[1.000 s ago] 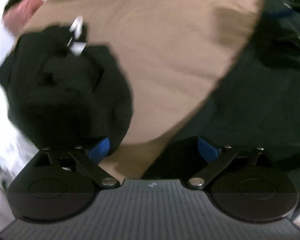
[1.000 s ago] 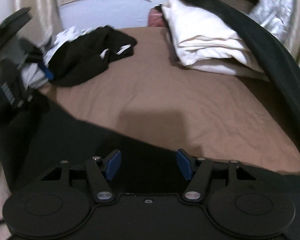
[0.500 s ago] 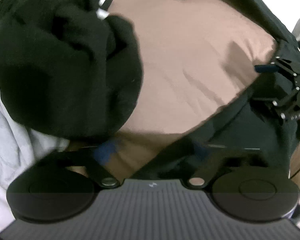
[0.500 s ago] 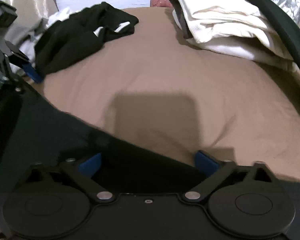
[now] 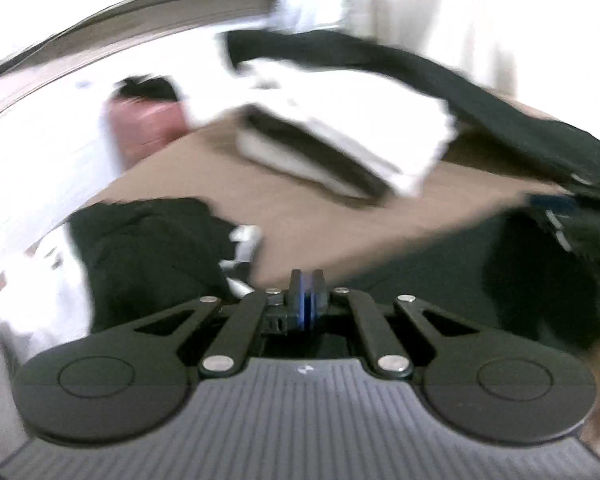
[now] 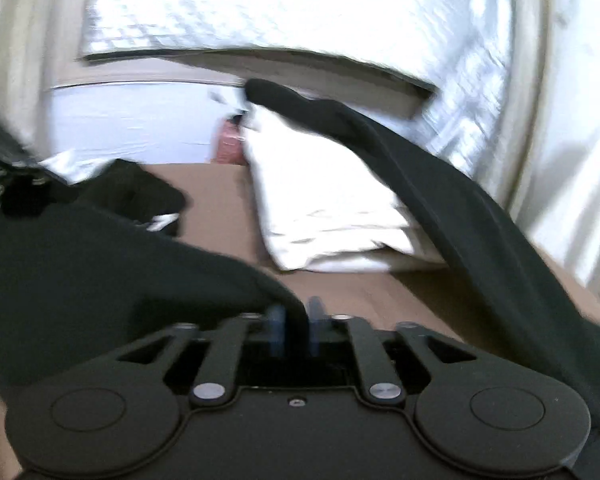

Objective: Fold clothes

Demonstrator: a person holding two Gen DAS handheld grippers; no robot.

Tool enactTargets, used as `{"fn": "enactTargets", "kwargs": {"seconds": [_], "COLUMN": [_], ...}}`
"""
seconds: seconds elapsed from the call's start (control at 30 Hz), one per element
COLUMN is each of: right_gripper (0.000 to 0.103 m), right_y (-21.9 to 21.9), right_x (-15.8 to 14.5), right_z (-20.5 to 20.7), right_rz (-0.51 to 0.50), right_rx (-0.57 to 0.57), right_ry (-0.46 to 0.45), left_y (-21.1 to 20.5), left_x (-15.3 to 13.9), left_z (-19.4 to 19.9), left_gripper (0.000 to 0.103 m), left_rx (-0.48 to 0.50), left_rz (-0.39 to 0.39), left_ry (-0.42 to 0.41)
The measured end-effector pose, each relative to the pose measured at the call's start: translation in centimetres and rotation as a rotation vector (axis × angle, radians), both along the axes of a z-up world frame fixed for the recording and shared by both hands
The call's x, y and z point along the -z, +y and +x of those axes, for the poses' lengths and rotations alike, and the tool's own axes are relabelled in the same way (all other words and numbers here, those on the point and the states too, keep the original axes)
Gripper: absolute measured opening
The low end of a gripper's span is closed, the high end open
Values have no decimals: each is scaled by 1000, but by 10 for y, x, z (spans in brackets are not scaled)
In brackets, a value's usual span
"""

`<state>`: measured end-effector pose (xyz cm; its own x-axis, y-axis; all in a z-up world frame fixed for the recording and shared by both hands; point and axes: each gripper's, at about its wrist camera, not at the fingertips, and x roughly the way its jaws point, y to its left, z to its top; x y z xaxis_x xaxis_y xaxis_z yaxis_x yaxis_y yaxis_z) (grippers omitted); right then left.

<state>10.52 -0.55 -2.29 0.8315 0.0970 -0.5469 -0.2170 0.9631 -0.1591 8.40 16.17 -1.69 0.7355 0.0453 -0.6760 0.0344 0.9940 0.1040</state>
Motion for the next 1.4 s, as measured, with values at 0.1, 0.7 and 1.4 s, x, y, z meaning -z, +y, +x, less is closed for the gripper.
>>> {"fn": "enactTargets", "kwargs": {"seconds": [0.1,0.7,1.4], "right_gripper": [64,65,83], "right_y": [-12,-216,-415], "right_x": [13,59,93], "right_z": [17,-226,-250], "right_rz": [-6,535,922], "right_rx": [189,274,587], "right_ry": [76,240,72], "left_y": [-10,27,-31], "left_x": [51,60,116], "left_z": [33,-58,-84], "left_gripper": [6,61,15], "left_rx": [-160,77,-24], "left_rz": [381,-195,-193], "left_ry": [59,134,131]}}
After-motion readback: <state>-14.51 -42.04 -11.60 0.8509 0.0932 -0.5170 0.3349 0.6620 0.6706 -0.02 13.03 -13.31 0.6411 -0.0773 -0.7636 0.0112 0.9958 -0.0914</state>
